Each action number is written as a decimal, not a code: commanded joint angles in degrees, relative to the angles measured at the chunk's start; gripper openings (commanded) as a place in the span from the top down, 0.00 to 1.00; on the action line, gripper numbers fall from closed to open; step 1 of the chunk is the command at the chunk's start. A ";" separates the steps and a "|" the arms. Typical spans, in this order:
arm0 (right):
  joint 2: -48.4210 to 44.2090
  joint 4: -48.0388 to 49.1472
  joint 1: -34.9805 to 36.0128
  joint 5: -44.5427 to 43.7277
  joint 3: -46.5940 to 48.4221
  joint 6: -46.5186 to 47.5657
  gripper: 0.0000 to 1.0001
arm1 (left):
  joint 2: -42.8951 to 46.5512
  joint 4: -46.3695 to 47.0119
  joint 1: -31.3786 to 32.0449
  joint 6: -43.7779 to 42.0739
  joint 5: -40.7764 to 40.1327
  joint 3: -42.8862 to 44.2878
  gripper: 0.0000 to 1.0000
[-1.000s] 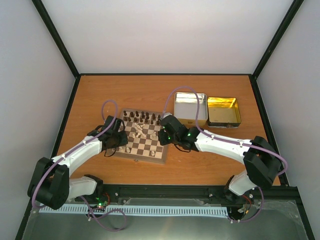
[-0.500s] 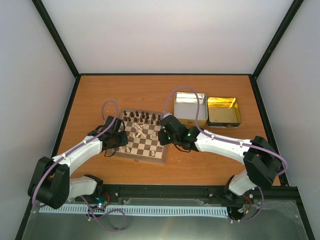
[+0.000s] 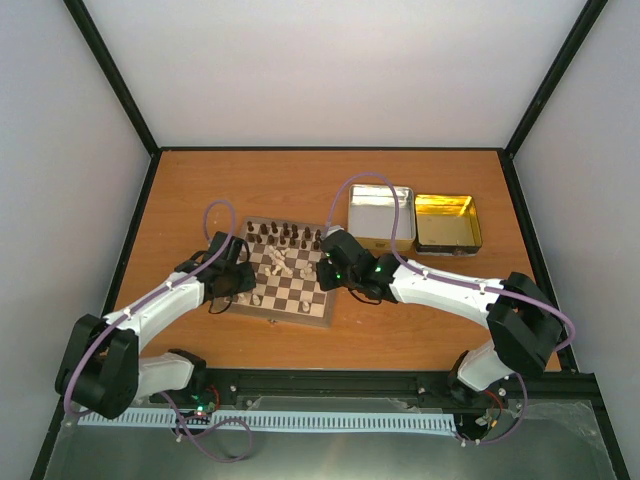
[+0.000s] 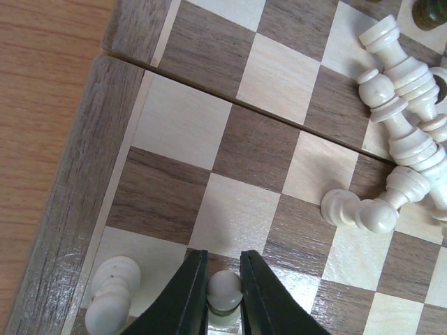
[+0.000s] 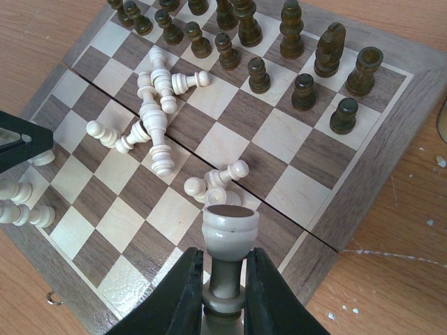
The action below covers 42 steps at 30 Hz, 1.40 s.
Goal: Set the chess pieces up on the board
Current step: Place the chess piece on the chessboard.
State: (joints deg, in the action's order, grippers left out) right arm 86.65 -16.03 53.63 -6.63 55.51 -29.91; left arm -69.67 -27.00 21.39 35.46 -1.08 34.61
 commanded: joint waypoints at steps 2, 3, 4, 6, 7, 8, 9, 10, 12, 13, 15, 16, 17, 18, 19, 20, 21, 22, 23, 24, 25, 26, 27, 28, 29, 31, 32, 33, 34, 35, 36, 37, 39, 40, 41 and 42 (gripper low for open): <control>0.10 1.18 -0.54 0.12 0.91 -0.63 0.85 | 1.61 -0.58 0.67 -0.14 -0.36 1.51 0.86; 0.10 1.18 -0.54 0.13 0.88 -0.58 0.85 | 1.72 -0.59 0.67 -0.15 -0.30 1.51 0.86; 0.10 1.18 -0.54 0.13 0.91 -0.56 0.85 | 1.68 -0.59 0.67 -0.13 -0.24 1.51 0.85; 0.05 1.18 -0.54 0.15 0.88 -0.51 0.85 | 1.74 -0.67 0.67 -0.14 -0.14 1.52 0.84; 0.04 1.18 -0.54 0.14 0.94 -0.57 0.85 | 1.73 -0.65 0.63 -0.06 -0.15 1.45 0.83; 0.01 1.18 -0.54 0.09 0.92 -0.51 0.85 | 1.65 -0.57 0.67 -0.07 -0.07 1.38 0.83; 0.01 1.18 -0.58 0.17 0.92 -0.45 0.85 | 1.57 -0.54 0.67 -0.05 -0.19 1.34 0.83; -0.04 1.18 -0.54 0.13 0.92 -0.48 0.85 | 1.41 -0.51 0.67 -0.04 -0.20 1.34 0.83; -0.04 1.18 -0.54 0.13 0.88 -0.47 0.85 | 1.22 -0.47 0.67 -0.17 -0.16 1.34 0.83; -0.01 1.18 -0.54 0.20 0.87 -0.50 0.85 | 1.20 -0.40 0.67 -0.14 -0.20 1.33 0.84; -0.01 1.15 -0.54 0.14 0.92 -0.45 0.85 | 1.19 -0.50 0.67 -0.15 -0.17 1.38 0.85; -0.06 1.17 -0.54 0.21 0.92 -0.47 0.85 | 1.20 -0.55 0.67 -0.11 -0.23 1.42 0.85; -0.08 1.18 -0.54 0.22 0.92 -0.50 0.85 | 1.36 -0.65 0.63 -0.03 -0.24 1.47 0.84; -0.07 1.18 -0.54 0.22 0.89 -0.55 0.85 | 1.52 -0.74 0.67 -0.04 -0.17 1.51 0.84; -0.08 1.18 -0.54 0.17 0.90 -0.62 0.85 | 1.71 -0.89 0.67 -0.04 -0.16 1.54 0.84; -0.08 1.18 -0.54 0.26 0.98 -0.59 0.85 | 1.77 -0.99 0.67 -0.04 -0.04 1.66 0.84; -0.12 1.18 -0.54 0.22 0.96 -0.53 0.85 | 1.81 -1.13 0.67 -0.19 0.15 1.75 0.84; -0.16 1.18 -0.54 0.22 0.95 -0.62 0.85 | 1.74 -1.34 0.67 -0.15 0.34 1.90 0.84; -0.17 1.13 -0.54 0.17 1.00 -0.67 0.85 | 1.73 -1.96 0.67 0.05 0.45 2.07 0.84; -0.21 1.10 -0.54 0.14 1.01 -0.67 0.85 | 1.75 -2.40 0.67 0.31 0.48 2.08 0.85; -0.25 1.04 -0.54 0.09 0.95 -0.74 0.85 | 1.81 -2.58 0.67 0.51 0.51 1.98 0.86; -0.25 1.09 -0.54 0.05 0.85 -0.76 0.85 | 1.96 -2.71 0.67 0.63 0.66 1.87 0.87; -0.23 1.17 -0.54 0.04 0.71 -0.84 0.85 | 2.07 -2.82 0.67 0.63 0.71 1.82 0.88; -0.25 1.19 -0.54 0.12 0.74 -0.85 0.85 | 2.08 -3.17 0.67 0.72 0.78 2.05 0.88; -0.18 1.18 -0.54 0.21 0.74 -0.83 0.85 | 2.14 -3.48 0.67 0.72 0.81 2.26 0.88; -0.08 1.18 -0.54 0.24 0.73 -0.84 0.85 | 2.25 -3.94 0.67 0.61 1.07 2.74 0.89; -0.04 1.24 -0.58 0.24 0.68 -0.84 0.85 | 2.31 -4.08 0.67 0.65 1.22 2.86 0.89; -0.07 1.26 -0.55 0.22 0.74 -0.85 0.85 | 2.34 -4.17 0.67 0.66 1.29 2.96 0.89; -0.08 1.27 -0.54 0.22 0.77 -0.85 0.85 | 2.34 -4.34 0.67 0.65 1.34 2.99 0.88; -0.06 1.31 -0.58 0.28 0.80 -0.83 0.85 | 2.30 -4.45 0.67 0.66 1.19 2.96 0.88; -0.07 1.35 -0.55 0.35 0.78 -0.80 0.85 | 2.22 -4.46 0.67 0.62 1.05 2.90 0.87; -0.03 1.35 -0.54 0.39 0.89 -0.83 0.85 | 2.05 -4.43 0.67 0.54 0.97 2.87 0.85; -0.08 1.37 -0.54 0.52 0.88 -0.94 0.85 | 1.56 -4.21 0.67 0.42 1.31 3.11 0.82; -0.08 1.37 -0.54 0.61 0.87 -0.94 0.85 | 1.36 -4.22 0.67 0.36 1.43 3.36 0.81; -0.08 1.36 -0.54 0.84 0.94 -0.93 0.85 | 1.22 -4.25 0.67 0.27 1.50 3.64 0.80; -0.12 1.31 -0.54 1.10 1.00 -0.86 0.85 | 1.21 -4.33 0.67 0.16 1.30 4.02 0.78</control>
State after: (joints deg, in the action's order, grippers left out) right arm 86.65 -15.92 53.63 -6.17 55.51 -30.09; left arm -68.29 -30.61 21.41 35.64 0.01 35.33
